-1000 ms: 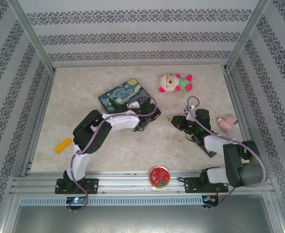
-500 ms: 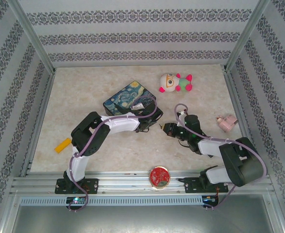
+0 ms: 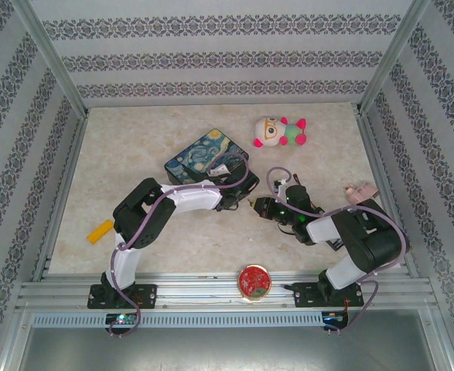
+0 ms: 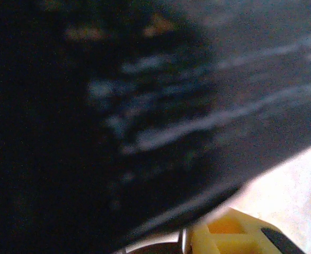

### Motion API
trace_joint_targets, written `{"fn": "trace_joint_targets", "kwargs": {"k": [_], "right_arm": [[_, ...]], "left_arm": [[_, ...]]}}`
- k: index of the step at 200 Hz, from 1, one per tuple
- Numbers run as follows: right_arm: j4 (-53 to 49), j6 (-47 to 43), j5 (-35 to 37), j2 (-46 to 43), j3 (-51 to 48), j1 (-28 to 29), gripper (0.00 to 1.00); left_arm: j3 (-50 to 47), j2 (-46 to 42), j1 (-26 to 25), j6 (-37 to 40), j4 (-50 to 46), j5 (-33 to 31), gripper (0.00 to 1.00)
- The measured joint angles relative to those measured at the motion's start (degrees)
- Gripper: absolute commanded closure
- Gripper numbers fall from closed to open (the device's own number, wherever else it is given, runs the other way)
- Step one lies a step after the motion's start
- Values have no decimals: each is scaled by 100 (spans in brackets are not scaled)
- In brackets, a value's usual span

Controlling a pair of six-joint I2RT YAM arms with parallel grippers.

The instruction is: Unlock the padlock with the key

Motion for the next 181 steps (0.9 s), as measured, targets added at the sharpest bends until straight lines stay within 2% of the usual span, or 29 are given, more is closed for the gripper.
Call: {"fn": "trace_joint_targets", "kwargs": {"k": [181], "right_arm": [[804,94,13,723,74,262,100]], "left_arm": [[-116,-35,2,-61,203,37,74]]}}
